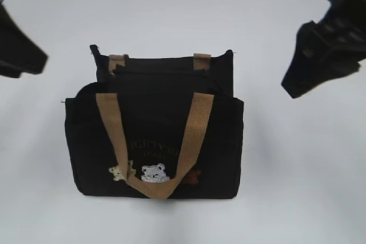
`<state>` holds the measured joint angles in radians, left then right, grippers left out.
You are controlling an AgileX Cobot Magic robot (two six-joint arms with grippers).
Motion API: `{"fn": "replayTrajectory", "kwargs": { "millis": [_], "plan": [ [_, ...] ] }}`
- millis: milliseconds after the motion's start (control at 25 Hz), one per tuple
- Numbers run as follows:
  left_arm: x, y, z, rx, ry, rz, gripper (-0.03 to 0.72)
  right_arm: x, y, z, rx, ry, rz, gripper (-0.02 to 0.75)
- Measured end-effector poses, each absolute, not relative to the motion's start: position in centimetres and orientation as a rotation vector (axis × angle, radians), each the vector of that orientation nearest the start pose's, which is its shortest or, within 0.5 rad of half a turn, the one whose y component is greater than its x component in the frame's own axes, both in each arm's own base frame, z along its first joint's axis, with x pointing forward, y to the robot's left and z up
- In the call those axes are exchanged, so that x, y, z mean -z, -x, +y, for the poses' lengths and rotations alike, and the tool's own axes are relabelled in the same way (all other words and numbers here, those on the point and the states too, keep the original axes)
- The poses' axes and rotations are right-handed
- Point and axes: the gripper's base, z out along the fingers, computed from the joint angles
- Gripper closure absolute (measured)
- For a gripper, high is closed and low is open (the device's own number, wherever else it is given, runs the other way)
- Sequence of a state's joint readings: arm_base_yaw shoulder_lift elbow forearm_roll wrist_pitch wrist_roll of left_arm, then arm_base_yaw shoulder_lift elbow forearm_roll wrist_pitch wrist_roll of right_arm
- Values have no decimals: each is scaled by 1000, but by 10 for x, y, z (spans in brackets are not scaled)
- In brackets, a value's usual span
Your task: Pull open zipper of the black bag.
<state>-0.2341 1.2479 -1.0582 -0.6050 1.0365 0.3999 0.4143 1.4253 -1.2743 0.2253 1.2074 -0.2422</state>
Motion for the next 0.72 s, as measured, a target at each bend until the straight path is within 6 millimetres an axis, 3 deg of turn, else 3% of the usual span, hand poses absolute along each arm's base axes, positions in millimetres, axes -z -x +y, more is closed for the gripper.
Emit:
{"fn": "replayTrajectory", "kwargs": {
  "millis": [160,320,560,720],
  "plan": [
    [-345,-171,-70,477,-493,2508,333,-331,-205,111,-358,833,2700,266],
    [-343,-111,-46,336,-463,2398,333,-321,-155,89,-367,787,2698,265],
    [-315,-37,-24,260,-453,2217,333,-301,-84,56,-366,739,2591,265],
    [-299,-9,-17,248,-445,2116,333,-282,-55,40,-312,734,2526,265]
  ]
}}
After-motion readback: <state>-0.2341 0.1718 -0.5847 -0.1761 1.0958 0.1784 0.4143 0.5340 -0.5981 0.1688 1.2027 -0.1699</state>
